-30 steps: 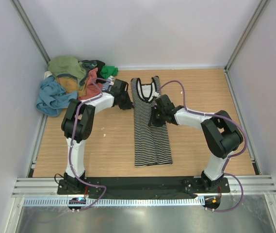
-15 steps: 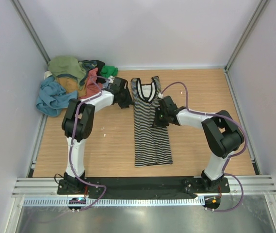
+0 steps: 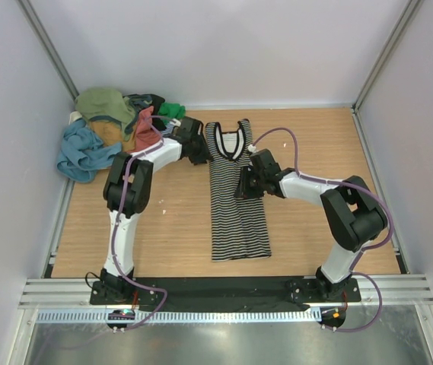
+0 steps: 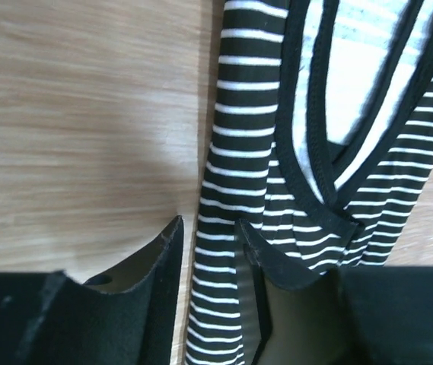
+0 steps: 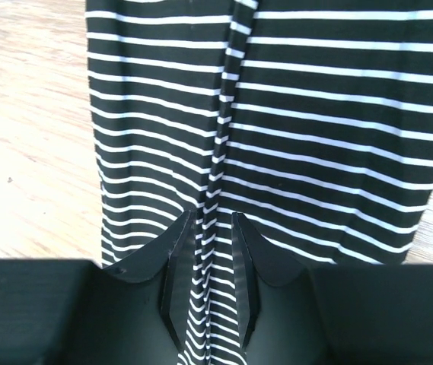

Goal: Fold and stack the tank tops

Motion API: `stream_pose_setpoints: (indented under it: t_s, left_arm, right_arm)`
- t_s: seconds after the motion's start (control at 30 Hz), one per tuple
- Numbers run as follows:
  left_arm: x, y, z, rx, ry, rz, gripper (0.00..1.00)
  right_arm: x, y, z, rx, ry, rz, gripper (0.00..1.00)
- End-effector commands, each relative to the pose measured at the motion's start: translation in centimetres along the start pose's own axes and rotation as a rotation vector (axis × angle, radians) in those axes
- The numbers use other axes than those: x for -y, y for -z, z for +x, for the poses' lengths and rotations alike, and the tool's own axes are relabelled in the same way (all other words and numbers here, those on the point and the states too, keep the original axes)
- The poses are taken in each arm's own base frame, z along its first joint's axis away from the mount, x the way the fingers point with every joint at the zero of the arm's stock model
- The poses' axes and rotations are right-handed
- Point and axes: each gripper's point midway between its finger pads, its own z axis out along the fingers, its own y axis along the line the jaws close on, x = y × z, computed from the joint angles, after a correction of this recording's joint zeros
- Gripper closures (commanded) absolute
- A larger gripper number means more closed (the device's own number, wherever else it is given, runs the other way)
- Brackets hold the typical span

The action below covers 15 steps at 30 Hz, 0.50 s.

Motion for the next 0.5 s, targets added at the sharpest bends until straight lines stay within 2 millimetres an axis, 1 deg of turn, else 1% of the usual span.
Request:
stream_pose_setpoints:
  t_s: [0.0, 0.07, 0.1, 0.17, 0.3, 0.4, 0.43, 0.47]
  left_arm:
    - [1.0, -0.4, -1.1, 0.004, 0.008, 0.028, 0.68]
    - [0.7, -1.0, -1.0, -0.006, 0.006, 0.017, 0.76]
    - [1.1, -1.0, -1.4, 0.002, 0.004, 0.024, 0.78]
    - [1.0, -1.3, -1.4, -0.004, 0.003, 0.019, 0.83]
    - [1.1, -1.8, -1.7, 0.003, 0.006, 0.017, 0.84]
    - [1.2, -2.0, -2.0, 0.007, 0.008, 0.017, 0.85]
    - [1.2, -2.1, -2.0, 0.007, 0.008, 0.017, 0.85]
    - [1.3, -2.0, -2.2, 0.010, 0.008, 0.018, 0.85]
  right_arm:
    - [-1.8, 0.5, -1.1, 0.036, 0.030, -0.079, 0.68]
    - [-1.8, 0.4, -1.1, 0.036, 0.035, -0.076, 0.68]
    - [-1.8, 0.3, -1.0, 0.033, 0.033, -0.072, 0.68]
    - [-1.6, 0.1, -0.8, 0.023, 0.033, -0.062, 0.68]
    - [-1.2, -0.5, -0.6, 0.003, 0.029, -0.044, 0.69]
    - [-0.9, -0.9, -0.4, -0.003, 0.025, -0.028, 0.74]
    - [-0.8, -0.9, -0.4, -0.003, 0.023, -0.026, 0.78]
    - [-0.6, -1.0, -0.5, -0.001, 0.022, -0.016, 0.80]
